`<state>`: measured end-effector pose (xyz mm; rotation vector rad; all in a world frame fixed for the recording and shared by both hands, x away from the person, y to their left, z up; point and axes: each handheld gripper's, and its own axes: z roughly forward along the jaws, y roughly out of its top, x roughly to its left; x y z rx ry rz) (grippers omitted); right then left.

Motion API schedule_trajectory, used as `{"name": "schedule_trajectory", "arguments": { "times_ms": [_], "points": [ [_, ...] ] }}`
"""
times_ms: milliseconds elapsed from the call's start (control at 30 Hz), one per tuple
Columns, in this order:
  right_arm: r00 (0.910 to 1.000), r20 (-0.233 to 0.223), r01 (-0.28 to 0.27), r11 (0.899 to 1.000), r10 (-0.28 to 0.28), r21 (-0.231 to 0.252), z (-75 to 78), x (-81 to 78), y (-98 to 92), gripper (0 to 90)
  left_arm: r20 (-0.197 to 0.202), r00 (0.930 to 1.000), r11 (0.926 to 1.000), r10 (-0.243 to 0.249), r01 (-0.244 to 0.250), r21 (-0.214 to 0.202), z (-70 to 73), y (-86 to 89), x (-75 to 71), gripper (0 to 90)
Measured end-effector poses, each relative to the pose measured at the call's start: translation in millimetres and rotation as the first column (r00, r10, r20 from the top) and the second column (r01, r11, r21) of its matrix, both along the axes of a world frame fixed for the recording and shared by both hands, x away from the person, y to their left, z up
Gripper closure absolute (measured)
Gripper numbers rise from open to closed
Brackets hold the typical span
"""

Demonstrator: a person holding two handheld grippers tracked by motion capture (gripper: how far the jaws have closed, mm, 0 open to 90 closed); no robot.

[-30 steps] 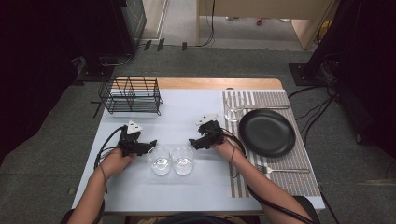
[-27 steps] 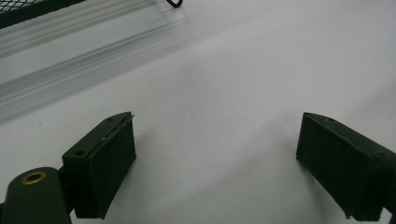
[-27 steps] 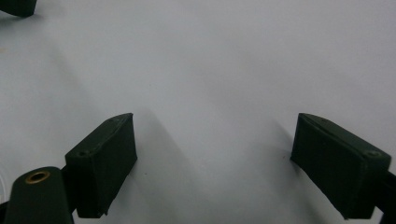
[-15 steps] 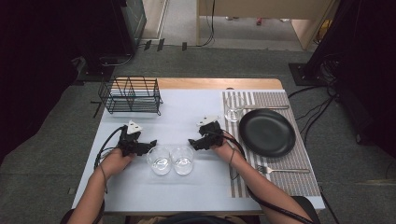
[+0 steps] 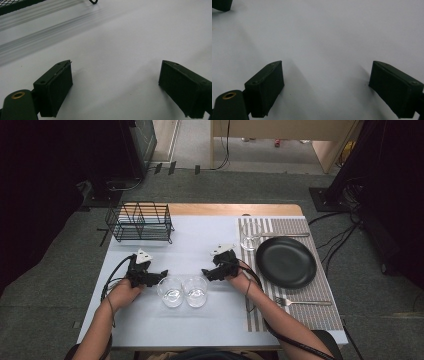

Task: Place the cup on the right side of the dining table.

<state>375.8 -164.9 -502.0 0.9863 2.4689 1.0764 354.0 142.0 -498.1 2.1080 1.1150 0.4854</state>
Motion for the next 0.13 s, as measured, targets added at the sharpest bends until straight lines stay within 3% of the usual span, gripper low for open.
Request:
{"name": "schedule_trajectory", "arguments": {
  "times_ms": [133],
  "points": [
    [1.0,0.001,-0.001,1.0,0.001,0.0,0.0,0.0,0.0,11.6,0.0,1.0,1.0,0.0,0.0,-0.001,0.0,0.0,0.1,11.6]
  ]
}}
